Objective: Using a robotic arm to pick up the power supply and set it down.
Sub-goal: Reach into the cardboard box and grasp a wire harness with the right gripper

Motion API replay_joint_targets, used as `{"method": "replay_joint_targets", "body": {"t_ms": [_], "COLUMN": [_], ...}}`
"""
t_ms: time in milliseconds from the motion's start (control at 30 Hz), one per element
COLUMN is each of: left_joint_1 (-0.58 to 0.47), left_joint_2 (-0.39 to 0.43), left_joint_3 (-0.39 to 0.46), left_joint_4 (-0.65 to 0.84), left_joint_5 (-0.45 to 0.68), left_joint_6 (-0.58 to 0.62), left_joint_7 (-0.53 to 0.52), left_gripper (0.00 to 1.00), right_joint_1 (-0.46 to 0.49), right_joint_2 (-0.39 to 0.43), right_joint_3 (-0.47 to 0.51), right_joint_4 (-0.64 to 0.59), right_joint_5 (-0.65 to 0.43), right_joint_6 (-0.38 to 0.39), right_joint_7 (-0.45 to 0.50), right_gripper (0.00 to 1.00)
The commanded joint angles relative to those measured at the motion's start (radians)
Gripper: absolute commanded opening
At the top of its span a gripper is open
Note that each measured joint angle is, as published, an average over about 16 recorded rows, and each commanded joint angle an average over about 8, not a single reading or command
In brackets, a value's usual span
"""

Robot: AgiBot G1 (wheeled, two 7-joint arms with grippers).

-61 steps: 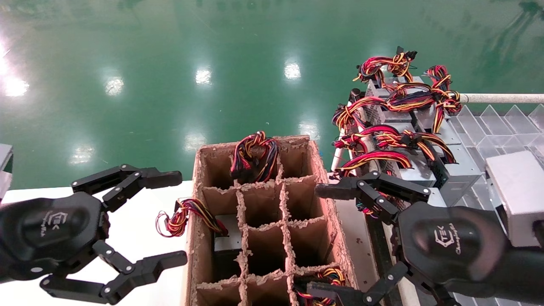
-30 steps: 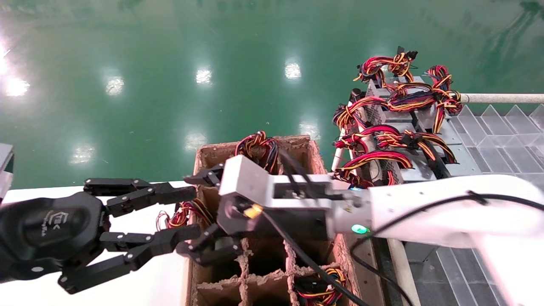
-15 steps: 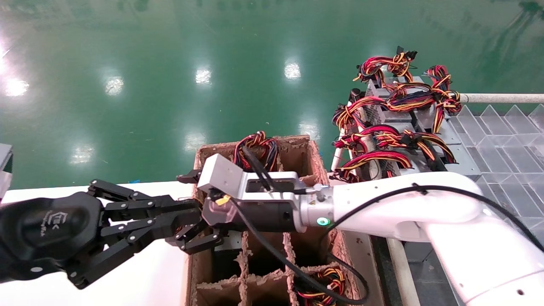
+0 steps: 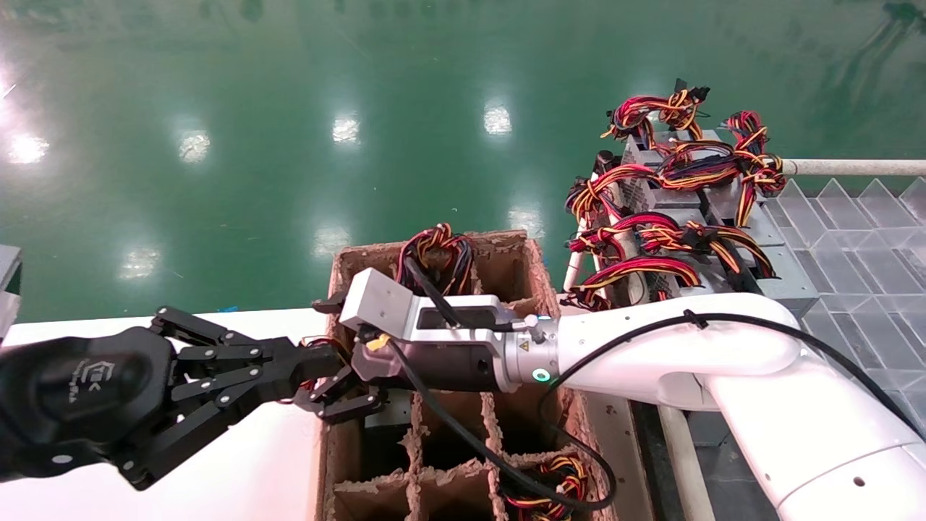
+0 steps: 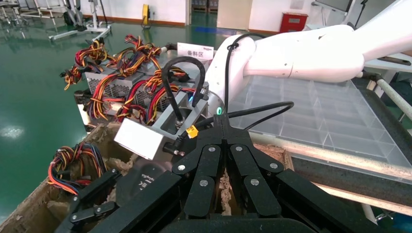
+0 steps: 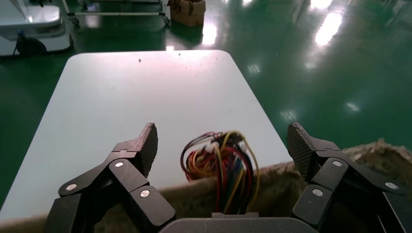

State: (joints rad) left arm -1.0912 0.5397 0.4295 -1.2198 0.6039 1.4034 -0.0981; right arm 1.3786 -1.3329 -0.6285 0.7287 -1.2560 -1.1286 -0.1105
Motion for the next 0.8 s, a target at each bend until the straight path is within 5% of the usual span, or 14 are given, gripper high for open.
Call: {"method": "replay_joint_targets", "body": {"t_ms": [33, 800], "left_joint_1": [0.0, 0.0], "left_joint_2": [0.0, 0.0], "left_joint_3": [0.0, 0.0], "left_joint_4": [0.0, 0.0], "left_joint_5": [0.0, 0.0], "left_joint_6": [0.0, 0.0], "left_joint_7": [0.0, 0.0], "left_gripper": [0.0, 0.0], "right_joint_1": [0.003, 0.013], "right_joint_2": [0.004, 0.019], "right_joint_3": [-0.005, -0.019], "right_joint_4": [-0.009, -0.058], "right_joint_5": [0.001, 0.031], "right_joint_6": [-0.004, -0.009], "right_joint_7": [-0.008, -0.069], "right_gripper": [0.0, 0.0]}}
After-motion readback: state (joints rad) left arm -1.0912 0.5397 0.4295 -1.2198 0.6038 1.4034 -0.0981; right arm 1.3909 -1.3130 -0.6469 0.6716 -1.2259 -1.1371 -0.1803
